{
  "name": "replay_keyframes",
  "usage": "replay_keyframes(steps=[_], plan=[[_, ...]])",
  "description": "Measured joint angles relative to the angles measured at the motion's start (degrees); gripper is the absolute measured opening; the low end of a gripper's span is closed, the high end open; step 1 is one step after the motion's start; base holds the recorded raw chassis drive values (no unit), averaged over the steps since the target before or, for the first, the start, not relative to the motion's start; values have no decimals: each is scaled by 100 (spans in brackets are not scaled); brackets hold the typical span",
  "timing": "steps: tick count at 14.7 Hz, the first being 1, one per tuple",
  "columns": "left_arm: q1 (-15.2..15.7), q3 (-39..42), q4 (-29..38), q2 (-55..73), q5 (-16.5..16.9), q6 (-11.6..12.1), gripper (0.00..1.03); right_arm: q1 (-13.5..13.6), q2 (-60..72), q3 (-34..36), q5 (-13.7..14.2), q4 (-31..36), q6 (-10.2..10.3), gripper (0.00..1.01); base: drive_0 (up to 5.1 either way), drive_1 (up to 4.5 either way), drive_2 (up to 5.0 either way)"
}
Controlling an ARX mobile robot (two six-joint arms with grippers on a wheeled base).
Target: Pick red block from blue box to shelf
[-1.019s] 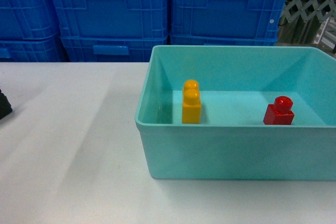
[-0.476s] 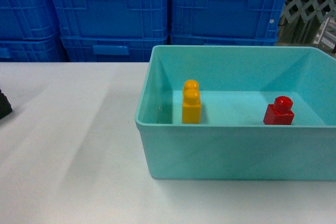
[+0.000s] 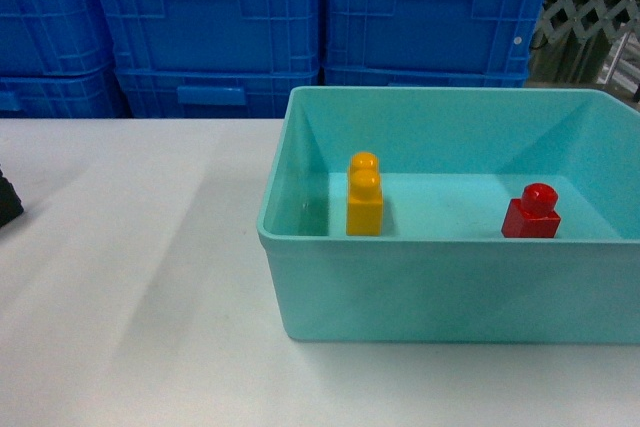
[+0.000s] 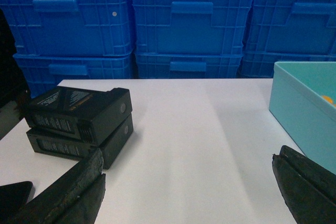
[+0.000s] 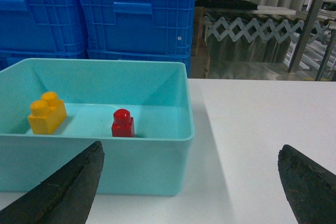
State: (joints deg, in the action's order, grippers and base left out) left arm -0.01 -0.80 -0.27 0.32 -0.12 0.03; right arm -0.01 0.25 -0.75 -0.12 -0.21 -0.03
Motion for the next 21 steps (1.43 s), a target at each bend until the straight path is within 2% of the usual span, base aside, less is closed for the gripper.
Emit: replay_keyframes(steps=[21], plan=[[0,0,0,0,0,0,98,0,0,0,0,0,0,98,0,0,0]])
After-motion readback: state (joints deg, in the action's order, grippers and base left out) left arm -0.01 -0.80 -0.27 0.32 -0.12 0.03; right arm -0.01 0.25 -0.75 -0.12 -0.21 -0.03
